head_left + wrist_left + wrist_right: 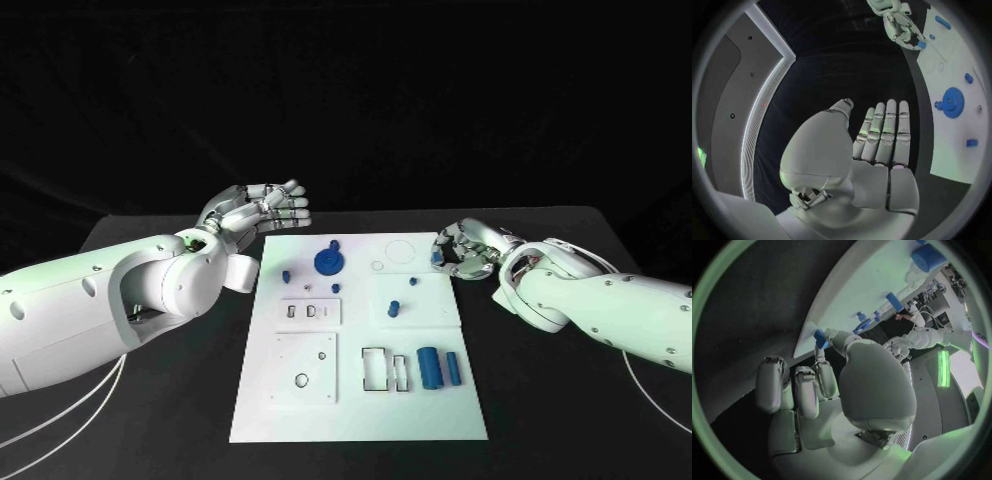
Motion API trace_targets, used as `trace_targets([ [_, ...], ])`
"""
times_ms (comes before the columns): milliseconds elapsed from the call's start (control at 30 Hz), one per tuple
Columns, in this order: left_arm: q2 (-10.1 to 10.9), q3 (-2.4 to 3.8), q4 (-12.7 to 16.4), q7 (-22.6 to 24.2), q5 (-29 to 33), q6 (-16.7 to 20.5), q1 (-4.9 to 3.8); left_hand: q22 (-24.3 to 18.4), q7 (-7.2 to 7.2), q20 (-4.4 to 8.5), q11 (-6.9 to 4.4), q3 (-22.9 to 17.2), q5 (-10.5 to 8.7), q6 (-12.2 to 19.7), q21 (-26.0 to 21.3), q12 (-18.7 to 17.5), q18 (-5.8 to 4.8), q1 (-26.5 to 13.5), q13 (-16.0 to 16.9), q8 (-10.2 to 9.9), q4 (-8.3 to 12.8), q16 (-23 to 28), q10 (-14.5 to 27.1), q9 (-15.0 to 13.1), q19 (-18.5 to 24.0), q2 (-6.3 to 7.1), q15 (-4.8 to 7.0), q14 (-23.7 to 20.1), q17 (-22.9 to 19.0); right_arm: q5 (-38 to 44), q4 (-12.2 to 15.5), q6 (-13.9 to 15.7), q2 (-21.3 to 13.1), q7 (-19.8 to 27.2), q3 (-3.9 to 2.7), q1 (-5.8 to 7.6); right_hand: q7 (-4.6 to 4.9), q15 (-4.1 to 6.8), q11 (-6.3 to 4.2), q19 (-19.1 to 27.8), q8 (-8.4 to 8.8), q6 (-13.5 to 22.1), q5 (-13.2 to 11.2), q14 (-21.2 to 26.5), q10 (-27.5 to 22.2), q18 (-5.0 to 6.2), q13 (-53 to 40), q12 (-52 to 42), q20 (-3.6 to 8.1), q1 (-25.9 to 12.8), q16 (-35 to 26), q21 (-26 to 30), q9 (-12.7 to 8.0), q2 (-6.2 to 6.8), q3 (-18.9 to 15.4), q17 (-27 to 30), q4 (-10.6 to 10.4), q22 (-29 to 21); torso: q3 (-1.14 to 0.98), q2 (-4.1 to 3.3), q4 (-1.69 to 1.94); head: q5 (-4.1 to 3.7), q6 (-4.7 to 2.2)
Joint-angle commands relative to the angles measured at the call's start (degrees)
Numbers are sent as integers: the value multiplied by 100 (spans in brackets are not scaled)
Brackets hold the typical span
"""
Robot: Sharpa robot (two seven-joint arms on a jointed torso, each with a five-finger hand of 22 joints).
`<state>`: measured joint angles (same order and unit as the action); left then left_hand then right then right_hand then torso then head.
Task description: Assemble the parts on the task board
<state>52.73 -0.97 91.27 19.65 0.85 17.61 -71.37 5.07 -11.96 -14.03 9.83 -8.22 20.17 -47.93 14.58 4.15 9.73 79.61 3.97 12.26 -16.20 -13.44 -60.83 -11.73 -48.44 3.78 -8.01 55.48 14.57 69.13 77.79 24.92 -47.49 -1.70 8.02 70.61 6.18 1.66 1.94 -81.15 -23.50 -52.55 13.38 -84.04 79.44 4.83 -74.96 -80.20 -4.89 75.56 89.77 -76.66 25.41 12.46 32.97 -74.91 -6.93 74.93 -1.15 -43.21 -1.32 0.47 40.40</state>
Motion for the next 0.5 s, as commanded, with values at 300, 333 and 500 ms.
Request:
trace_targets([
  [300, -39, 3, -37, 24, -18, -95, -1, -6, -34, -22, 21, 9, -6, 21, -30, -33, 55, 11, 7, -23, 28, 16, -20, 5, 28, -58, -7, -40, 6, 36, 748, 73, -92, -324, -14, 116, -24, 46, -40, -31, -31, -85, -86, -596, 26, -97, -96, -37, 70, -48, 23, -56, 40, -73, 14, -1509, 1, 164, 9, 62, -21, 135, 12],
  [333, -45, 2, -45, 25, -17, -93, 0, -6, -34, -22, 21, 9, -6, 21, -30, -33, 55, 11, 7, -23, 28, 16, -20, 5, 28, -58, -7, -40, 6, 51, 848, 73, -89, -398, -16, 145, -26, 48, -41, -38, -30, -86, -95, -596, 29, -100, -99, -38, 72, -57, 23, -65, 41, -76, 13, -1509, -3, 174, 13, 71, -17, 132, 17],
  [500, -66, -2, -111, 34, -14, -90, 5, -7, -33, -22, 21, 9, -6, 20, -31, -33, 55, 11, 7, -23, 28, 18, -20, 5, 29, -59, -8, -43, 7, 232, 1224, 89, 15, -795, -19, 252, -28, 50, -43, -46, -29, -86, -103, -596, 31, -103, -99, -38, 75, -67, 23, -75, 42, -85, 16, -1509, -8, 186, 41, 108, 0, 129, 28],
])
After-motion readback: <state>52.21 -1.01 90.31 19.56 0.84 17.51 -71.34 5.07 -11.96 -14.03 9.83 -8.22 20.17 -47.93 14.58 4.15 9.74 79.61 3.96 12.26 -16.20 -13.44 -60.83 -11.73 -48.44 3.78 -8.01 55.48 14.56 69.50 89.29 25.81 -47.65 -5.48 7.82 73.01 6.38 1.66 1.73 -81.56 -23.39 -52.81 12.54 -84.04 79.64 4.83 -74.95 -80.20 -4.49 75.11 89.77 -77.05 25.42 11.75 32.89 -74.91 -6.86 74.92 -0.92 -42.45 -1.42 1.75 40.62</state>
